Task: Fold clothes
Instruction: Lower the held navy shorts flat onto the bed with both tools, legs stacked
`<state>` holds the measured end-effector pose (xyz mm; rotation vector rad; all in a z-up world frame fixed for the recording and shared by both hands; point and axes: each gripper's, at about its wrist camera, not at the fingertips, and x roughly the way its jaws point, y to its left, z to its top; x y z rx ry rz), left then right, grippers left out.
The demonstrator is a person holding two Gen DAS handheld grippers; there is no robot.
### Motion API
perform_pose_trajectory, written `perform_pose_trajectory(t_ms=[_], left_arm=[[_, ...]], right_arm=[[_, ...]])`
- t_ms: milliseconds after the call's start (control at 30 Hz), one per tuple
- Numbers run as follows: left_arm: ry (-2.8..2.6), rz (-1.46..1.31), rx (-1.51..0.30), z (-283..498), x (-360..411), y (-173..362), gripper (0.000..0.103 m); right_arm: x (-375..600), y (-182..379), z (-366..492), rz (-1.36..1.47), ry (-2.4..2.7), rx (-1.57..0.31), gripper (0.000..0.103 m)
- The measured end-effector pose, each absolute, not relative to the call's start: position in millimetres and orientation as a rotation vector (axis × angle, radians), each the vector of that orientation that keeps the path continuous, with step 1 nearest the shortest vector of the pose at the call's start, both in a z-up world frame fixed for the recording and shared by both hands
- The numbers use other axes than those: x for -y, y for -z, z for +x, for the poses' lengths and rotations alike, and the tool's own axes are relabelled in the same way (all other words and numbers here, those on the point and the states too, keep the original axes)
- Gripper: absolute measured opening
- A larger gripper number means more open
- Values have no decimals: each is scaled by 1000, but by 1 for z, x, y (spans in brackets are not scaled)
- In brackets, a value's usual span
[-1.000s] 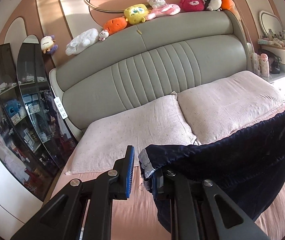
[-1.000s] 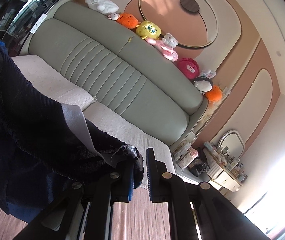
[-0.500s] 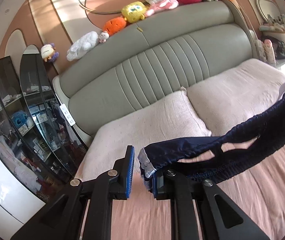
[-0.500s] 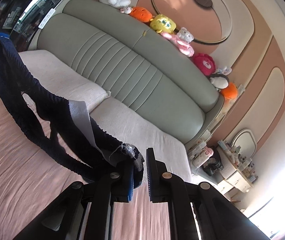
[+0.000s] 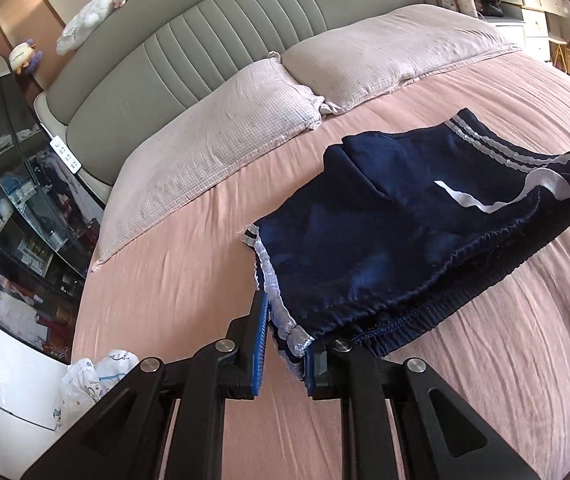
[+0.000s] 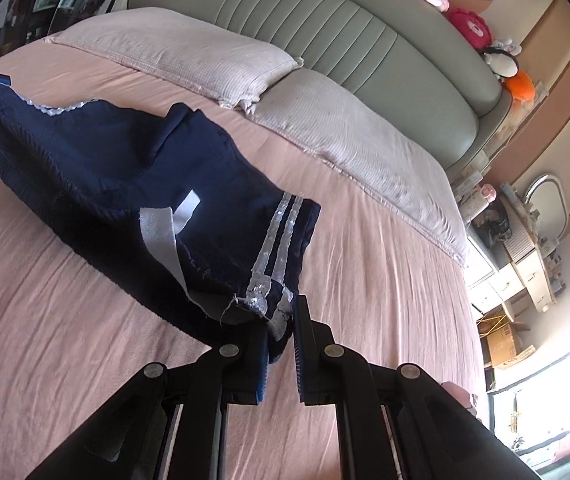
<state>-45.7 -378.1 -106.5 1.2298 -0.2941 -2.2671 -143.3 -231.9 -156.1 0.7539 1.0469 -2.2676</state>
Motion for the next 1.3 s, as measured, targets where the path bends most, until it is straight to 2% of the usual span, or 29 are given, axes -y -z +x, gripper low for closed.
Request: perform_pose_trajectory(t_ms=[367, 833, 1300], left_arm=[[2214, 1305, 230, -15, 367, 148, 13], [2172, 1372, 260, 4, 360, 173, 15], [2150, 1390, 210, 6, 362, 182, 16]], right_arm=[[218, 188, -114, 840, 2222, -1086, 8], [209, 208, -90, 913, 2151, -1103, 8], [205, 214, -91, 951, 2149, -1081, 8]])
